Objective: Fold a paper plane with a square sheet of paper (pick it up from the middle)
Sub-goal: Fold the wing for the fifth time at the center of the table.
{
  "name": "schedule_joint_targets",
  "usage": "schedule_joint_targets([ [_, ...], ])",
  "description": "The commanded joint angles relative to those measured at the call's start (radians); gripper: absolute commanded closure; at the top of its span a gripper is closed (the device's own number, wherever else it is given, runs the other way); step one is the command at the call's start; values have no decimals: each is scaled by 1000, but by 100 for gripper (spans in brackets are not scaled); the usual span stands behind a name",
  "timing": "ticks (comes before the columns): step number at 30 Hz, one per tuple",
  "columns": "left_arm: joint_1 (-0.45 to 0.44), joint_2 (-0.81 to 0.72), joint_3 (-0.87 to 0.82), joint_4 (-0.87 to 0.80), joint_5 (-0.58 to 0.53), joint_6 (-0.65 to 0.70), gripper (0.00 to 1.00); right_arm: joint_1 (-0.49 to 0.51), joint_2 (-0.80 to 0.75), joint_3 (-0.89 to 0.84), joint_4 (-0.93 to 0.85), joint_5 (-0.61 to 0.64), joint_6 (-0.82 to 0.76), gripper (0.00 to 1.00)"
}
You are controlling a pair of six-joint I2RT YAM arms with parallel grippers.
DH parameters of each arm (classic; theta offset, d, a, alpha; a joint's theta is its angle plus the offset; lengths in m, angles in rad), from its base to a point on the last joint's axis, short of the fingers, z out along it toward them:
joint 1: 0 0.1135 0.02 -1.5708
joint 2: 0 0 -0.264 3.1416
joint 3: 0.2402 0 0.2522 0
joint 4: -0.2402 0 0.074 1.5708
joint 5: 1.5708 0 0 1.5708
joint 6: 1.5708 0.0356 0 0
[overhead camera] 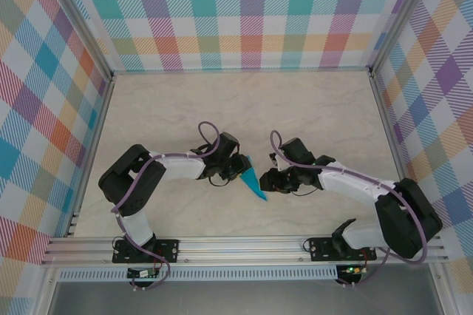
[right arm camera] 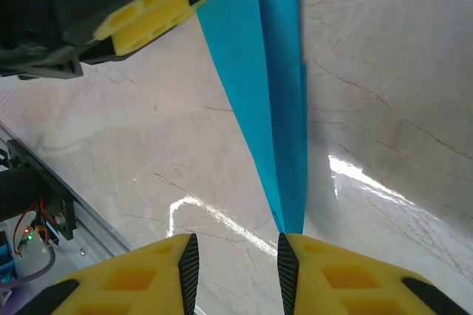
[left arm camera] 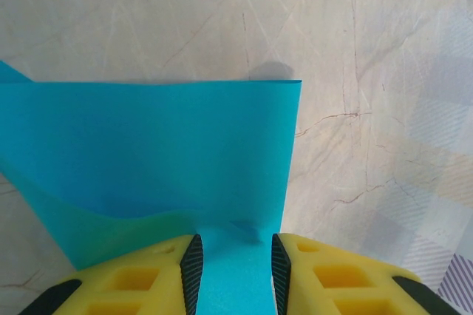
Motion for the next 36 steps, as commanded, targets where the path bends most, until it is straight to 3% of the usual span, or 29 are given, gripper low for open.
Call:
schedule_joint_targets([
  [1, -6, -12, -24, -50, -47, 1, 66, -1, 65, 8, 49, -83, 20, 66],
  [12, -7, -11, -19, -57, -44, 5, 66, -3, 123, -13, 80, -94, -1, 83],
  [17, -7, -11, -17, -63, -42, 9, 66, -4, 117, -5, 31, -55, -23, 78],
  [22, -7, -12, -17, -72, -42, 14, 66, -10, 52, -1, 21, -32, -24, 65],
  [26, -7, -12, -13, -76, -43, 18, 66, -12, 78, 6, -1, -18, -41, 65],
  [30, -7, -13, -8, -82, -43, 23, 66, -12, 133, 4, 29, -79, -44, 74],
  [32, -7, -15, -9, -85, -46, 23, 66, -12, 150, 4, 42, -100, -48, 83],
  [36, -7, -19, -9, -91, -48, 24, 66, -11, 160, -4, 58, -122, -55, 89],
])
